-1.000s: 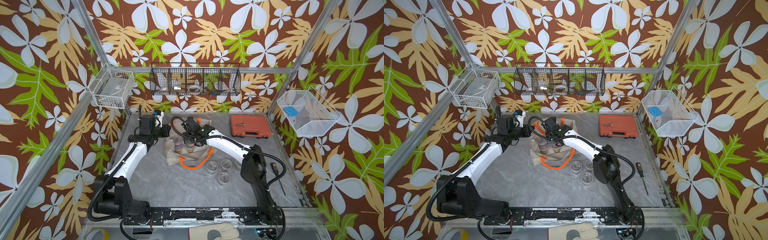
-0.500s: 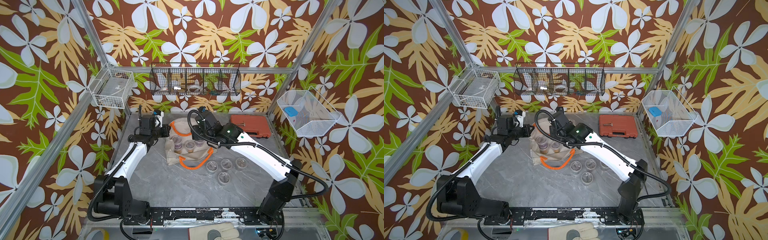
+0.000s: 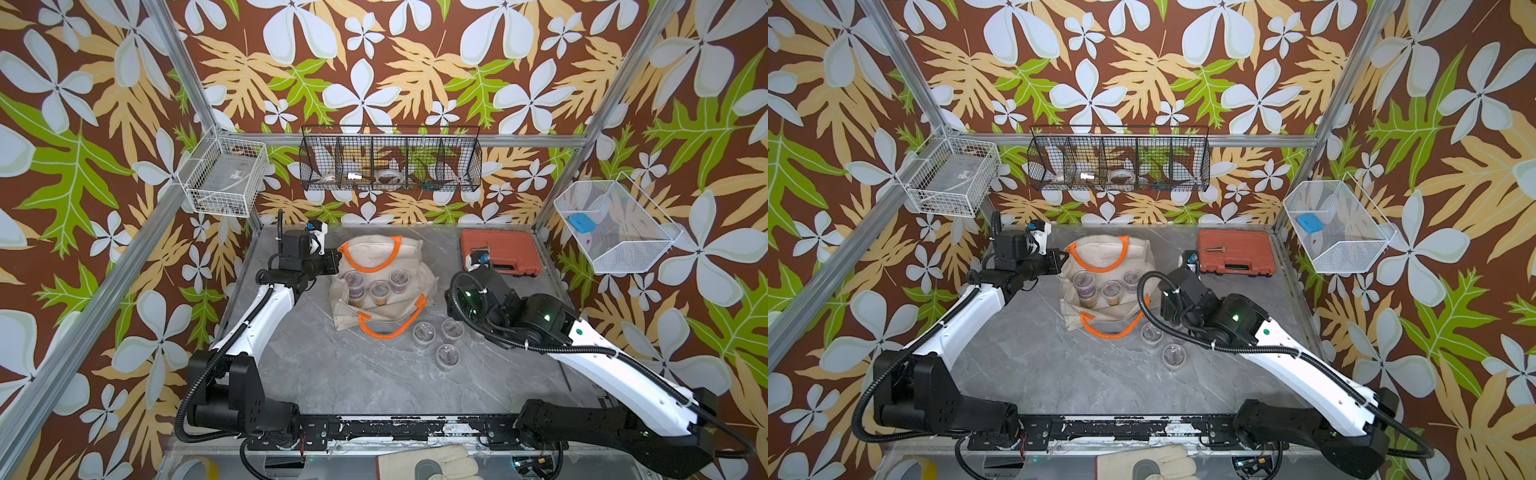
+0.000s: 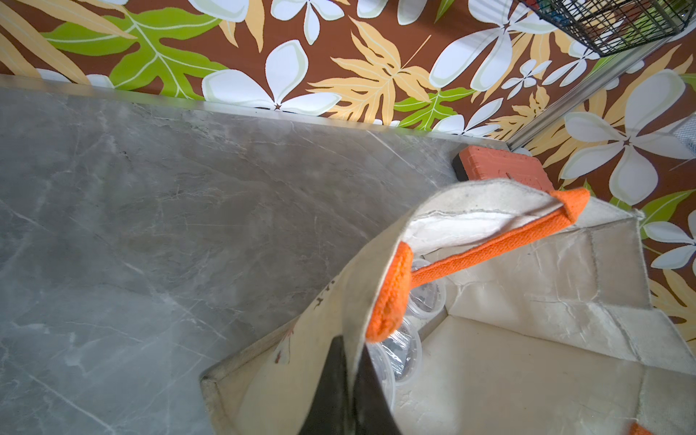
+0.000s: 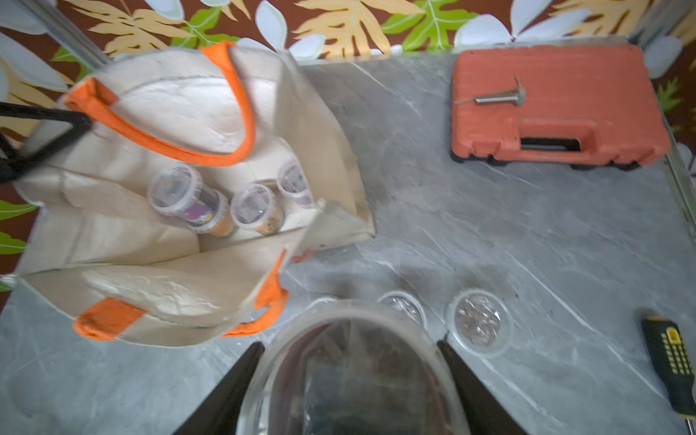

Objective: Take out the seed jars from the canvas bag
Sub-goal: Place the seed jar at the center of the board.

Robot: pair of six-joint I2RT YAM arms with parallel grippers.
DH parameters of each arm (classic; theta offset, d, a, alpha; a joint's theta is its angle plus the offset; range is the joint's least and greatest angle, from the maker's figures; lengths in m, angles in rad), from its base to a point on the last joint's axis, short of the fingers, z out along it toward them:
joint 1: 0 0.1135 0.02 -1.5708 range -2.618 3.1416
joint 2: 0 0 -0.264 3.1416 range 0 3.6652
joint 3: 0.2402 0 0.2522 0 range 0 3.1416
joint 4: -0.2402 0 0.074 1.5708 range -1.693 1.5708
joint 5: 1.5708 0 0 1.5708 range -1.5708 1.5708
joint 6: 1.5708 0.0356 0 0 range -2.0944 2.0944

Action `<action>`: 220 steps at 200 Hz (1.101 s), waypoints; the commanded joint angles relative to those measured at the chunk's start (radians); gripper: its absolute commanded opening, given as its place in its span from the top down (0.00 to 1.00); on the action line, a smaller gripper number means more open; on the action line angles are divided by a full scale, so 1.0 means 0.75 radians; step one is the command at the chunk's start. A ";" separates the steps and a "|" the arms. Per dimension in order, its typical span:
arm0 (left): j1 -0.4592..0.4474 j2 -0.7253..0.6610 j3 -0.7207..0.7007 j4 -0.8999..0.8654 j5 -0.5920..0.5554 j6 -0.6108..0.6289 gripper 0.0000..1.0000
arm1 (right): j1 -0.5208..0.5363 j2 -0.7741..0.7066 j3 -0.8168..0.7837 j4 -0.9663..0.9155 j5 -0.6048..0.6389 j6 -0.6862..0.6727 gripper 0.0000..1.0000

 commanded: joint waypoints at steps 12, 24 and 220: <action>-0.002 0.000 0.004 0.018 -0.009 0.000 1.00 | 0.001 -0.176 -0.279 -0.042 0.103 0.211 0.46; -0.002 -0.002 0.004 0.019 -0.011 -0.001 1.00 | 0.001 -0.239 -0.388 -0.017 0.109 0.252 0.45; -0.001 0.000 0.007 0.015 -0.015 0.001 1.00 | -0.057 -0.388 -1.164 0.541 0.154 0.420 0.40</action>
